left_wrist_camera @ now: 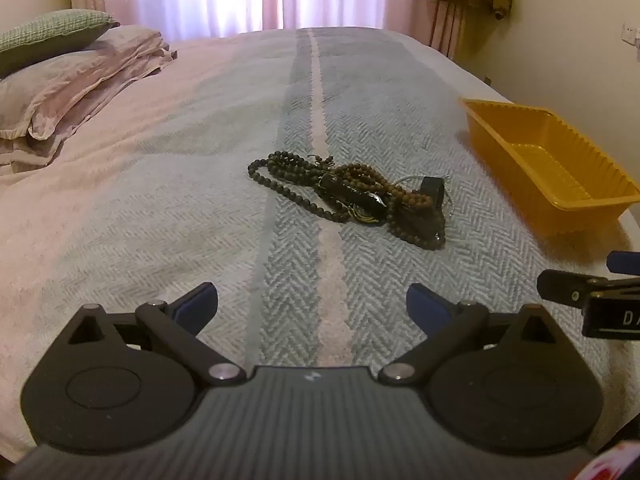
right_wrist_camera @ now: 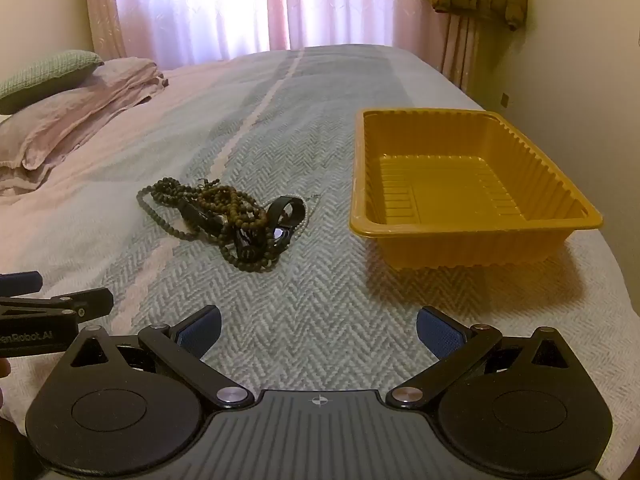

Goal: Organize jewelry

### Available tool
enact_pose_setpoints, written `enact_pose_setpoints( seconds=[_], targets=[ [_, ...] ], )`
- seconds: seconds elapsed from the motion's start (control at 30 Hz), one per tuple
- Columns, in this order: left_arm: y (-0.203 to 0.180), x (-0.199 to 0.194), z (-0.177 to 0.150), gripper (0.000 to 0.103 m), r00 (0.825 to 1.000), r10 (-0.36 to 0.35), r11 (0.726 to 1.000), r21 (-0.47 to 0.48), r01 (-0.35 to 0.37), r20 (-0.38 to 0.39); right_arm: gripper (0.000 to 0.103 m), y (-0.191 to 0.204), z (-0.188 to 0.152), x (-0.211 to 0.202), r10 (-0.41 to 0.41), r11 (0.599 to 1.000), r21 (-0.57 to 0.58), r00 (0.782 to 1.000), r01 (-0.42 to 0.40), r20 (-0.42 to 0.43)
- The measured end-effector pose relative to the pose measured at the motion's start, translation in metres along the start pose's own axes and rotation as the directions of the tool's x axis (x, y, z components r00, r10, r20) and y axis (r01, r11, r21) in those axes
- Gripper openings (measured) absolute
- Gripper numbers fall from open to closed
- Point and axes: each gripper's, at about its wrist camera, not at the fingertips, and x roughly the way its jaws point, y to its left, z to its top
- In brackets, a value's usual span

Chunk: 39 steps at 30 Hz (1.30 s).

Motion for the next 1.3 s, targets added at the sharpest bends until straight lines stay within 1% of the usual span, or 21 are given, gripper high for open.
enact_pose_setpoints(
  seconds=[1.3],
  targets=[
    [-0.0081, 0.0042, -0.0024, 0.1, 1.0, -0.028, 1.0, -0.002, 0.028, -0.01, 0.103, -0.0009, -0.0001, -0.0003, -0.008, 1.0, 0.008, 1.0, 0.008, 0.005]
  ],
)
